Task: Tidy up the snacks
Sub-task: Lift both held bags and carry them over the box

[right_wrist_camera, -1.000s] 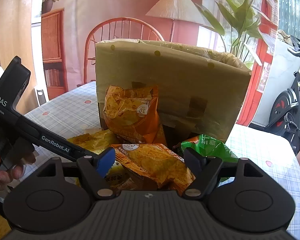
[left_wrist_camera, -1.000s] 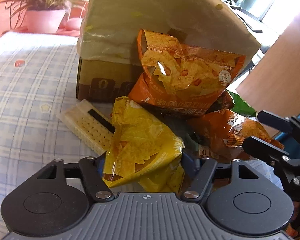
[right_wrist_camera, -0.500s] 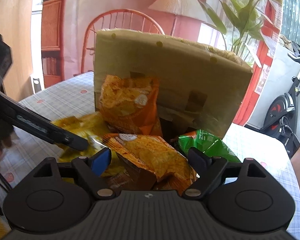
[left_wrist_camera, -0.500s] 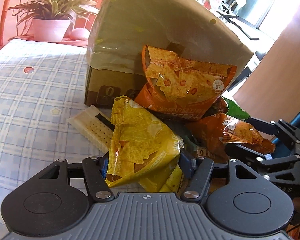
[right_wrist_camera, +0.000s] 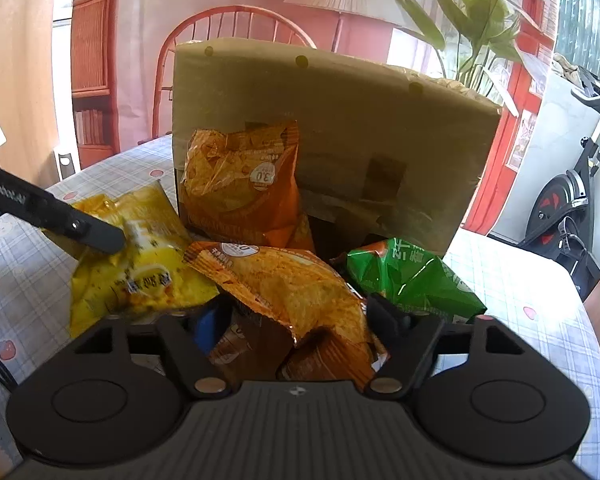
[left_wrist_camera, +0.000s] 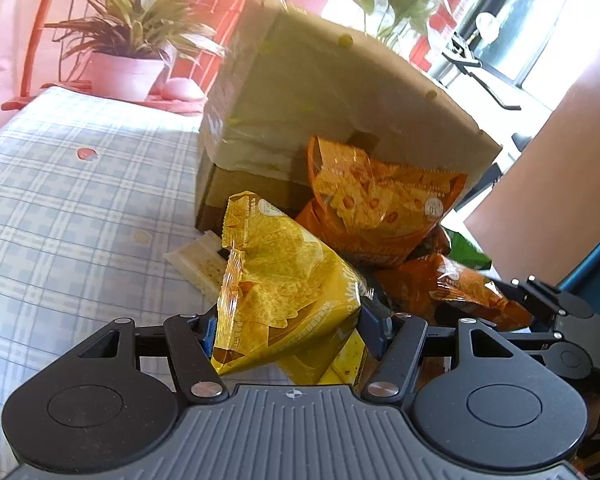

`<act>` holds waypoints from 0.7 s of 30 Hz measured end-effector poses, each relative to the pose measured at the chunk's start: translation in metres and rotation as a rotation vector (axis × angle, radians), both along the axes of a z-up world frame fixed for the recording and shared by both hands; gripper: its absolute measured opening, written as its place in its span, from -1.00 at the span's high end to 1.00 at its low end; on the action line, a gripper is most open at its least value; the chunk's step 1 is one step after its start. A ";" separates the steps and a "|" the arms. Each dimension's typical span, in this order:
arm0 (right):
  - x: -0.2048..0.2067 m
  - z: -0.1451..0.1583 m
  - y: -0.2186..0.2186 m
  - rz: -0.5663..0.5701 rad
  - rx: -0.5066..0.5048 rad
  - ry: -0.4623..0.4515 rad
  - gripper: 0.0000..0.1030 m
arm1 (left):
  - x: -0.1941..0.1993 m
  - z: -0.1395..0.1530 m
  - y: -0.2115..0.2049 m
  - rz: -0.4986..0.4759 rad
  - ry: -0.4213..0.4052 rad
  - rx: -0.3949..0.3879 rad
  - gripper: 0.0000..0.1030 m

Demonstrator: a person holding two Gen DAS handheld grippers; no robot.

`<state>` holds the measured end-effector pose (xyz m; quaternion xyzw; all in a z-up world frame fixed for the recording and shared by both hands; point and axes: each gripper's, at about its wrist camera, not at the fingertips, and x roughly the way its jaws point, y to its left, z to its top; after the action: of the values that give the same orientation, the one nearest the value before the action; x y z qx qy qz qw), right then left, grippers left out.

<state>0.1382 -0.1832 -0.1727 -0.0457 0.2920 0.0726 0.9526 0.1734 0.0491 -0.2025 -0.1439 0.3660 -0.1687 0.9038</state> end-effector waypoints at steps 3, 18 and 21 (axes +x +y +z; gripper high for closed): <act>-0.002 0.002 -0.002 -0.004 0.010 -0.006 -0.25 | -0.002 0.007 0.005 0.007 -0.017 -0.005 -0.30; -0.030 0.047 -0.027 -0.007 0.161 -0.069 0.06 | -0.032 0.047 0.019 -0.002 -0.148 -0.006 -0.30; -0.034 0.060 -0.034 -0.025 0.202 -0.096 0.07 | -0.034 0.053 0.021 0.001 -0.166 -0.015 -0.30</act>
<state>0.1040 -0.2174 -0.1124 0.0505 0.2375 0.0876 0.9661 0.1391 0.0698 -0.1500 -0.1364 0.2885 -0.1825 0.9300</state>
